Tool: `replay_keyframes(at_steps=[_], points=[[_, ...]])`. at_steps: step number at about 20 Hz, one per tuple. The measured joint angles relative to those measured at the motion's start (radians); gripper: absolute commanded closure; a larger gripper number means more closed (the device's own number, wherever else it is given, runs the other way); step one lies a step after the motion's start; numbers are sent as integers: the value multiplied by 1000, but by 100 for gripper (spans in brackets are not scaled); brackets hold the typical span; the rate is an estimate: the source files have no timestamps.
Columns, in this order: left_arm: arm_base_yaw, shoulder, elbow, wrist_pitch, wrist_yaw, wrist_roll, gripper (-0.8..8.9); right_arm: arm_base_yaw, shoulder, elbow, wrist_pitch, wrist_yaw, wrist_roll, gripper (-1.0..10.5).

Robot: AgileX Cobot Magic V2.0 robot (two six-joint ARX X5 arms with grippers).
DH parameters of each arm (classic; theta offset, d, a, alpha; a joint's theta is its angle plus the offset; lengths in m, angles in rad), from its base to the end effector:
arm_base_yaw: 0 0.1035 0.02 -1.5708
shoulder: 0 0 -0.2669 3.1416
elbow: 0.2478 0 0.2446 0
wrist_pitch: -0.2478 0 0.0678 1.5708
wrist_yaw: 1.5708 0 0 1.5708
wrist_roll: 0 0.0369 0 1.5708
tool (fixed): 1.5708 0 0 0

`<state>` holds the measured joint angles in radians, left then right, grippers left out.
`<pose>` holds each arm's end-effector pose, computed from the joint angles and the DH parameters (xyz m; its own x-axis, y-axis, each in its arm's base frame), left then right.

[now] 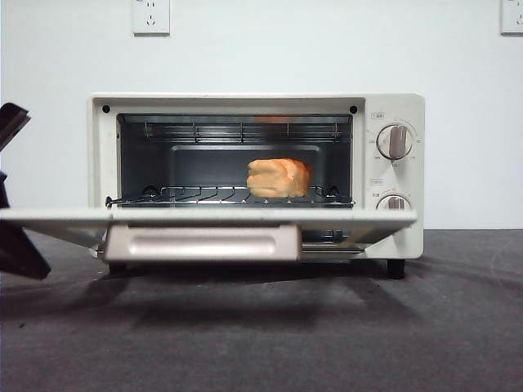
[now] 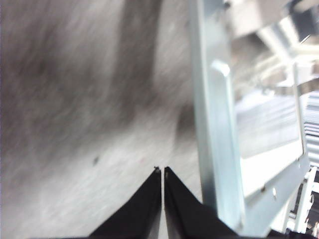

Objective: The left arm flap open the oven, the right arm pick bread and place it into oven, the left arm flap close the oven

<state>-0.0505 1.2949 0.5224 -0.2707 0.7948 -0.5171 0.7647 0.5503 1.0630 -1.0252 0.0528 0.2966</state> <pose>0.2045 -0.0367 0.1569 0.3162 -0.7306 -0.6052 -0.0839 0.6139 -0.7849 0.0453 0.0408 0.3604 0.6645 0.5644 -0.4897 -0.5260 0.8188 0.2300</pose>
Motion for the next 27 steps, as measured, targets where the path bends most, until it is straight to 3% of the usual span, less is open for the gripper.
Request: replay_keyframes(at_steps=[11,22,27], points=[[-5,-2,183,70,10,-39,798,0,0,0,48,0,8,510],[-6,-8,209,437,-58,-198,798,0,0,0,98,4,8,509],[-9,-7,208,465,-44,-275,798,0,0,0,98,4,8,510]])
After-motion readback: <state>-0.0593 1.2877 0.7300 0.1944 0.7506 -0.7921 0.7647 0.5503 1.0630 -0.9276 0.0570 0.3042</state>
